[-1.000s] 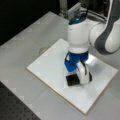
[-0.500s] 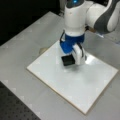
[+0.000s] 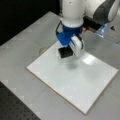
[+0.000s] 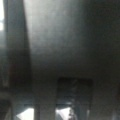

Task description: Erasing curve lines

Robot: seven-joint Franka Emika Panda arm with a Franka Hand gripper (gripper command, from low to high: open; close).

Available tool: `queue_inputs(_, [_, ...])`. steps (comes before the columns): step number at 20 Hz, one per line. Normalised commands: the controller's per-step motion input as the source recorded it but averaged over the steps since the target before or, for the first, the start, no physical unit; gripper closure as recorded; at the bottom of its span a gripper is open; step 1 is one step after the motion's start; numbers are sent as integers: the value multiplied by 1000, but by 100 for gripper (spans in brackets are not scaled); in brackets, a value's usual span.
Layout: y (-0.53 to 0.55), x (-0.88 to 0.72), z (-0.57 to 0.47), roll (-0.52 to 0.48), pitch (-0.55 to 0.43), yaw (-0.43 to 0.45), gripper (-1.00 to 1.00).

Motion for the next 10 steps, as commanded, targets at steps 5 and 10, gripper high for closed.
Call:
queue_inputs(5, [-423, 129, 448, -116, 301, 373, 100])
queue_inputs(10, [-357, 198, 325, -70, 269, 416, 100])
